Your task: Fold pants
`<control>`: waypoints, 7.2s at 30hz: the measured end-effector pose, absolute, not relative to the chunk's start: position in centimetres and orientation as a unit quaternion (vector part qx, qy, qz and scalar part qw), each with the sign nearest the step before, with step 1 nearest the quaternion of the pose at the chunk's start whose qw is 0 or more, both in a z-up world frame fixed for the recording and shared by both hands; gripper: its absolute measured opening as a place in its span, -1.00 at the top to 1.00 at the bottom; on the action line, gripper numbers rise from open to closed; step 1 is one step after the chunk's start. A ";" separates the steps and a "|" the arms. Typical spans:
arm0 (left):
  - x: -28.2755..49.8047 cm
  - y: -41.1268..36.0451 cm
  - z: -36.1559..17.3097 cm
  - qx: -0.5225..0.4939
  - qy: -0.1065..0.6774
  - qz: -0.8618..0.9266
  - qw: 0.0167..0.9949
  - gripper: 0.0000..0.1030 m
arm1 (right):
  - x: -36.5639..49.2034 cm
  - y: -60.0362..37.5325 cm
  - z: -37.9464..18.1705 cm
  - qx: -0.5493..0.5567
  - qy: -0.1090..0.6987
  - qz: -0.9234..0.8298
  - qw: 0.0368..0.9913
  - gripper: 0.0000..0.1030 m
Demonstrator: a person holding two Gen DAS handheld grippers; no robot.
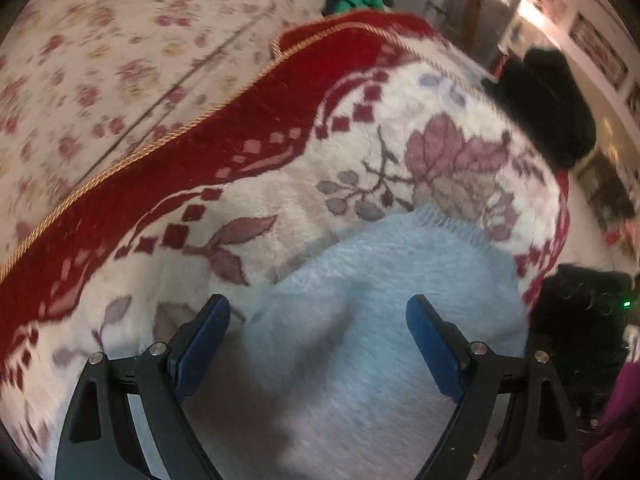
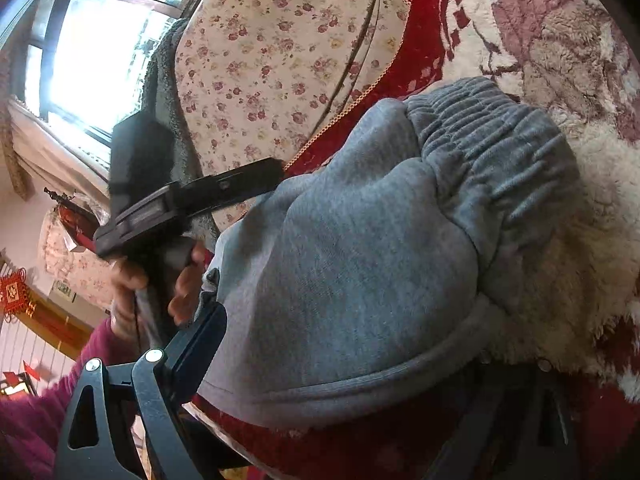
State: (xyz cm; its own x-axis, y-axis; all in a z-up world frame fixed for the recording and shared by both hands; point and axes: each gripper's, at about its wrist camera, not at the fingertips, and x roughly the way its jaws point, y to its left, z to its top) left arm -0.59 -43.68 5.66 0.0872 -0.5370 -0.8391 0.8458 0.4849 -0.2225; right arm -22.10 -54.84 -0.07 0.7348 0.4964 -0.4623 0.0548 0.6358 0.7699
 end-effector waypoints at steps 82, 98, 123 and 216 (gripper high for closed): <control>-6.8 2.0 18.1 -0.095 0.373 -0.284 0.878 0.09 | -11.5 -21.2 10.9 0.160 0.398 0.453 0.781 -0.63; -11.1 -6.0 12.9 -0.009 0.432 -0.271 0.860 -0.02 | -7.1 -28.3 10.7 0.076 0.397 0.188 0.895 -0.63; -14.2 -5.6 12.0 -0.027 0.405 -0.162 0.900 -0.45 | -6.0 -27.1 9.6 0.039 0.399 0.142 0.905 -0.93; -8.2 -24.7 6.3 -0.142 0.468 -0.247 0.837 -0.44 | -13.4 -55.8 3.0 0.325 0.445 0.167 0.818 -0.60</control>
State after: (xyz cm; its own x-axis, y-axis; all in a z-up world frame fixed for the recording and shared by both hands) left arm -8.19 -24.75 6.28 0.4405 -0.5461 -0.7126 0.2804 0.8377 -0.4686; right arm -13.38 -55.79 2.95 0.5488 0.5621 -0.6188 0.0156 0.7332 0.6799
